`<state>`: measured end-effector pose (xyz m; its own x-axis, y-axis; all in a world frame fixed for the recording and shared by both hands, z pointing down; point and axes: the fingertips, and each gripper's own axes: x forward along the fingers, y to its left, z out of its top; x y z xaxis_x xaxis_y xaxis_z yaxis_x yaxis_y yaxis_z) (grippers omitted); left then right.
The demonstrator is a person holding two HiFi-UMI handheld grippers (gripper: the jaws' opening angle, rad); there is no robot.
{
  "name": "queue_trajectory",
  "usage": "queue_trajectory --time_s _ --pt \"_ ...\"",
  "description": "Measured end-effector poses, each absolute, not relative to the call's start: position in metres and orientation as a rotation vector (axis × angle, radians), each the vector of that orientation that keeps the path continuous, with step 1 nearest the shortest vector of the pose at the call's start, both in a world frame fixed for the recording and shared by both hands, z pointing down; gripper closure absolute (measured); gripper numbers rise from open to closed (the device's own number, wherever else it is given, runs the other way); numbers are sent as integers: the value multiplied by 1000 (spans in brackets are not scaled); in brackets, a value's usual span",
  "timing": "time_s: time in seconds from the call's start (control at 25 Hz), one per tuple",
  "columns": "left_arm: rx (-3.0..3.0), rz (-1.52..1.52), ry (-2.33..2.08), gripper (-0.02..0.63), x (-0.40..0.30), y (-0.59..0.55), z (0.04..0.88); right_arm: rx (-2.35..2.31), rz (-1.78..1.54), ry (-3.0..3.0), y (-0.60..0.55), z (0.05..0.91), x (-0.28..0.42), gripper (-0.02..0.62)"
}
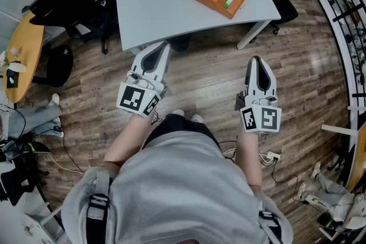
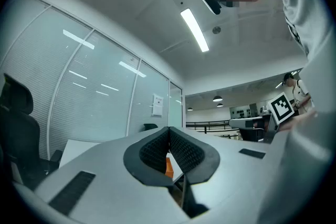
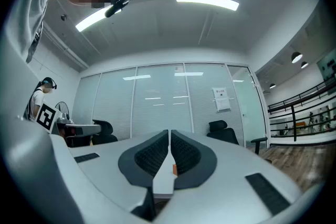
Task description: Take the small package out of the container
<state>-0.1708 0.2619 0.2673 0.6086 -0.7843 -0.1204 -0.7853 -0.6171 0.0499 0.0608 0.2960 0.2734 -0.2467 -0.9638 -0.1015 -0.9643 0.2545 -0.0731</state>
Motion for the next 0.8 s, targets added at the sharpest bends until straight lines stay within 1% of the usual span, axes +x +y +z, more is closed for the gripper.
queue_trajectory --time_s 0.16,0.44,0.8 --pt "-2809 200 1371 586 -169 263 269 -1831 15 2402 297 273 56 546" --pt "-2786 202 1439 587 -167 270 272 -1639 13 2392 314 259 61 545" --pt "-2779 165 1509 587 -159 248 294 -1666 -70 2396 291 287 90 545"
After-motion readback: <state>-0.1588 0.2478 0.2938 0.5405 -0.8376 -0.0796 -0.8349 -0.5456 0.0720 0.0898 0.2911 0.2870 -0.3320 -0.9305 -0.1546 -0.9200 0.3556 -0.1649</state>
